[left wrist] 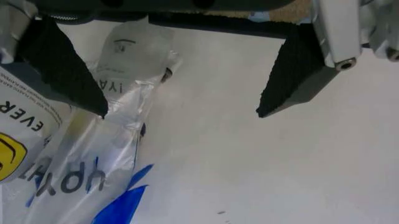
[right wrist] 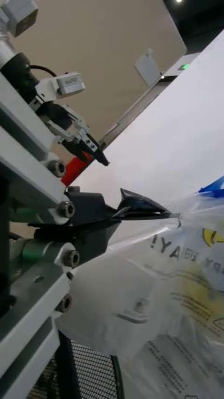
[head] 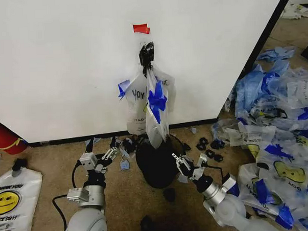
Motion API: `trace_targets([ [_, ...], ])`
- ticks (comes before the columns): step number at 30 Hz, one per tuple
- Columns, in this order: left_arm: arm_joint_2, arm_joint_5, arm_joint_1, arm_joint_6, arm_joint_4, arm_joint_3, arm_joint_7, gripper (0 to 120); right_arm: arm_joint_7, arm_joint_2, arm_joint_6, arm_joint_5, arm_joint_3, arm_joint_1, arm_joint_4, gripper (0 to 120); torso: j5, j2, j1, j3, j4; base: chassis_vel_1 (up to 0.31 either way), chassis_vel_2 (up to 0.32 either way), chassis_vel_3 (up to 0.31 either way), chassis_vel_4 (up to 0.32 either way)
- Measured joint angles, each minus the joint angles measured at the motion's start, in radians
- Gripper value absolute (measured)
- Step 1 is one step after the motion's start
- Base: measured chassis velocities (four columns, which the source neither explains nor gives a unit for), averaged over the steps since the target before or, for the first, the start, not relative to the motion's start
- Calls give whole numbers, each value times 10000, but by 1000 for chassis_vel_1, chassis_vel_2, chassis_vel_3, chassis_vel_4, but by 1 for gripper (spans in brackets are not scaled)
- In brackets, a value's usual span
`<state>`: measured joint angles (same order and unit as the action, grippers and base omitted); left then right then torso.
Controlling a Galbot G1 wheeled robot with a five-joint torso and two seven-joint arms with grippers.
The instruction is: Pick up the garbage bag from the wall and place it over the trash bin.
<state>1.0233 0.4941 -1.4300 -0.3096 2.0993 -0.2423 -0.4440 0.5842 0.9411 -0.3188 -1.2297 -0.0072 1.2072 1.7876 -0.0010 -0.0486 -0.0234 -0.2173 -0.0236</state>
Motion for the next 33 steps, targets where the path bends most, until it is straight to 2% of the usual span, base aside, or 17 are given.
trace_targets([
  [33,0,91,231,22,-105,142,29,96,201,2,-47,406,222,890,247,0,0,0,0,1,0,0,0,0,0],
])
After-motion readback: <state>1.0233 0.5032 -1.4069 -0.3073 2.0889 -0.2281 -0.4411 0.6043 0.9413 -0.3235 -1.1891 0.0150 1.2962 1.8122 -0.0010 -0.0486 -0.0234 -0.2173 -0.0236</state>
